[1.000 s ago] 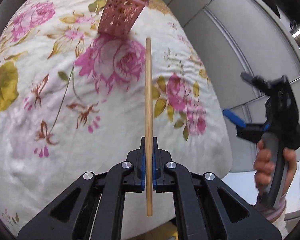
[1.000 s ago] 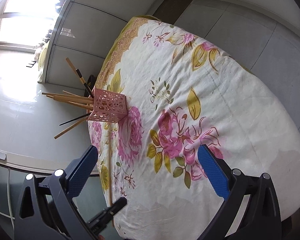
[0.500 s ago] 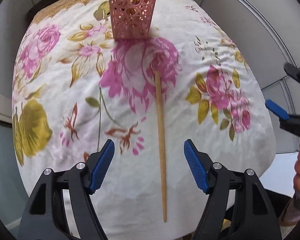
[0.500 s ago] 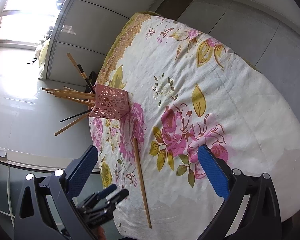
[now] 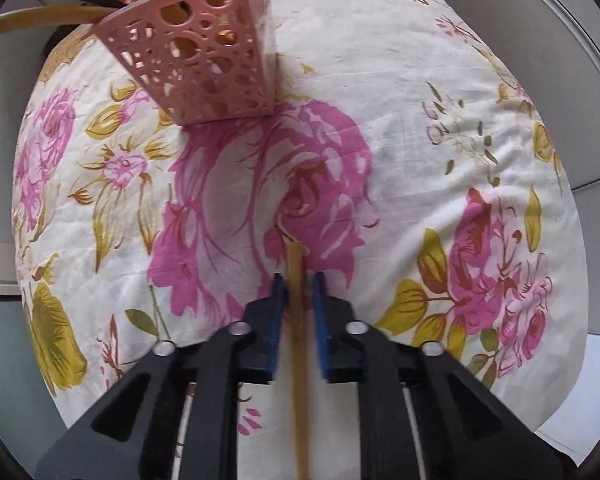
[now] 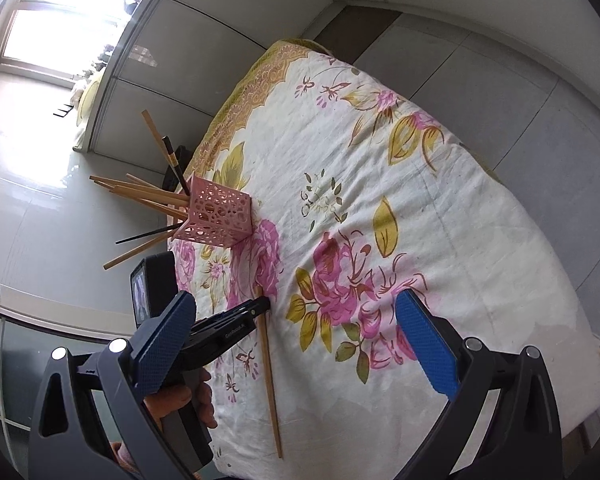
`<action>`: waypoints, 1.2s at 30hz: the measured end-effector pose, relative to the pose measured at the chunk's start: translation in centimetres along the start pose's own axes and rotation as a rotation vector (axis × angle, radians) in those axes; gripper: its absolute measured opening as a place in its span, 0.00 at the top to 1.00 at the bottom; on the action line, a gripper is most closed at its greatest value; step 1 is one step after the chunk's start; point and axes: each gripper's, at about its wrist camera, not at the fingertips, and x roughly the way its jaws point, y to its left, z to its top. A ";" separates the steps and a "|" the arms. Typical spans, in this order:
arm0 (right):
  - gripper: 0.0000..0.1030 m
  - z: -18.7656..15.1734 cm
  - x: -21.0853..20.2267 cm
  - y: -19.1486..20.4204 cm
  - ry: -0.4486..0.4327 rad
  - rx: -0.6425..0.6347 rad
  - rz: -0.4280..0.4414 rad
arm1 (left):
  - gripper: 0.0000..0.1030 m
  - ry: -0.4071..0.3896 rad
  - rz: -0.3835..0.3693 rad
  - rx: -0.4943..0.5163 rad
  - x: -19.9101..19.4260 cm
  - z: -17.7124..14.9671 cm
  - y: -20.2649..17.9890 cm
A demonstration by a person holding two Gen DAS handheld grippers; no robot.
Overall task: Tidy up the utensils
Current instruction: 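Lower the left gripper and close it on the chopstick on the cloth, then lift the chopstick upright over the pink cup with the left gripper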
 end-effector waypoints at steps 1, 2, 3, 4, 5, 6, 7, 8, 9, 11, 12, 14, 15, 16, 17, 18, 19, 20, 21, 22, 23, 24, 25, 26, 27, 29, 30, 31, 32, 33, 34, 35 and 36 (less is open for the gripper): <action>0.05 0.0 0.0 0.0 0.000 -0.002 0.000 | 0.94 -0.014 0.024 0.025 0.0 0.0 -0.7; 0.05 0.0 0.0 0.0 0.005 0.001 0.004 | 0.94 -0.037 0.034 0.039 -0.1 -0.3 -0.9; 0.05 0.0 0.0 -0.2 0.009 0.008 0.009 | 0.94 -0.056 0.014 0.031 -0.3 -0.7 -0.8; 0.05 -0.1 0.0 -0.3 0.014 0.018 0.018 | 0.94 -0.090 -0.025 0.014 -0.8 -1.2 -0.5; 0.05 -0.2 0.0 -0.4 0.019 0.025 0.027 | 0.94 -0.149 -0.044 0.002 -1.7 -2.0 -0.1; 0.05 -0.2 0.1 -0.4 0.021 0.027 0.030 | 0.94 -0.237 -0.064 -0.001 -3.5 -3.1 0.2; 0.05 -0.3 0.1 -0.5 0.020 0.027 0.028 | 0.94 -0.311 -0.101 -0.007 -5.3 -4.3 0.7; 0.05 -0.3 0.1 -0.5 0.018 0.028 0.025 | 0.94 -0.377 -0.124 -0.021 -7.2 -5.4 1.2; 0.05 -0.4 0.1 -0.6 0.019 0.030 0.025 | 0.94 -0.439 -0.147 -0.034 -8.9 -6.4 1.6; 0.05 -0.5 0.4 -0.8 0.029 0.045 0.033 | 0.94 -0.581 -0.183 -0.039 -13.0 -8.3 2.4; 0.05 -0.7 0.5 -0.9 0.034 0.055 0.039 | 0.94 -0.637 -0.177 -0.043 -14.9 -8.4 2.0; 0.05 -0.9 0.8 -0.9 0.045 0.067 0.050 | 0.94 -0.755 -0.198 -0.059 -18.6 -8.5 2.2; 0.05 -1.0 0.9 -0.8 0.046 0.068 0.050 | 0.94 -0.796 -0.205 -0.065 -19.9 -8.6 2.5; 0.05 -1.1 1.0 -0.8 0.044 0.068 0.050 | 0.94 -0.845 -0.207 -0.072 -21.7 -8.3 2.7; 0.05 -1.1 0.9 -0.6 0.041 0.065 0.050 | 0.94 -0.889 -0.212 -0.076 -23.3 -8.3 3.0; 0.05 -1.0 0.9 -0.4 0.035 0.059 0.049 | 0.94 -0.937 -0.215 -0.082 -24.8 -8.2 3.2; 0.05 -1.0 0.8 -0.3 0.028 0.052 0.045 | 0.94 -0.978 -0.212 -0.082 -26.1 -7.9 3.2; 0.05 -0.9 0.8 -0.1 0.019 0.042 0.038 | 0.94 -1.021 -0.199 -0.086 -27.2 -7.5 3.2; 0.05 -0.8 0.6 0.1 0.008 0.030 0.028 | 0.94 -1.056 -0.187 -0.092 -28.0 -7.3 3.2; 0.05 -0.8 0.5 0.3 -0.003 0.016 0.014 | 0.94 -1.091 -0.180 -0.103 -28.8 -7.0 3.2; 0.05 -0.7 0.4 0.4 -0.013 0.005 -0.002 | 0.94 -1.124 -0.168 -0.116 -29.5 -6.5 3.2; 0.05 -0.7 0.2 0.7 -0.032 -0.012 -0.026 | 0.94 -1.159 -0.141 -0.126 -30.1 -6.0 3.2; 0.05 -0.8 0.0 0.9 -0.051 -0.032 -0.050 | 0.94 -1.206 -0.103 -0.134 -30.6 -5.4 3.0; 0.05 -0.8 -0.2 1.1 -0.067 -0.057 -0.073 | 0.94 -1.240 -0.076 -0.138 -31.2 -4.8 2.5; 0.05 -0.9 -0.3 1.4 -0.080 -0.084 -0.097 | 0.94 -1.260 -0.065 -0.147 -31.2 -3.9 2.4; 0.05 -1.0 -0.3 1.5 -0.082 -0.113 -0.119 | 0.94 -1.314 -0.029 -0.159 -31.7 -2.1 2.1; 0.05 -1.0 -0.2 1.4 -0.075 -0.117 -0.124 | 0.94 -1.341 -0.004 -0.162 -32.0 -1.4 1.9; 0.05 -1.0 0.0 1.1 -0.063 -0.111 -0.123 | 0.94 -1.366 0.016 -0.163 -32.0 -0.6 1.8; 0.05 -0.9 0.2 0.8 -0.052 -0.102 -0.120 | 0.94 -1.386 0.037 -0.165 -31.9 0.4 1.6; 0.05 -0.8 0.4 0.5 -0.040 -0.090 -0.115 | 0.94 -1.399 0.048 -0.167 -31.6 1.2 1.5; 0.05 -0.6 0.6 0.3 -0.032 -0.081 -0.111 | 0.94 -1.408 0.055 -0.169 -31.2 1.9 1.7; 0.05 -0.6 0.7 0.4 -0.028 -0.079 -0.108 | 0.94 -1.416 0.066 -0.171 -30.8 2.6 1.7; 0.05 -0.4 0.8 0.5 -0.028 -0.083 -0.110 | 0.94 -1.422 0.079 -0.174 -30.2 3.3 1.7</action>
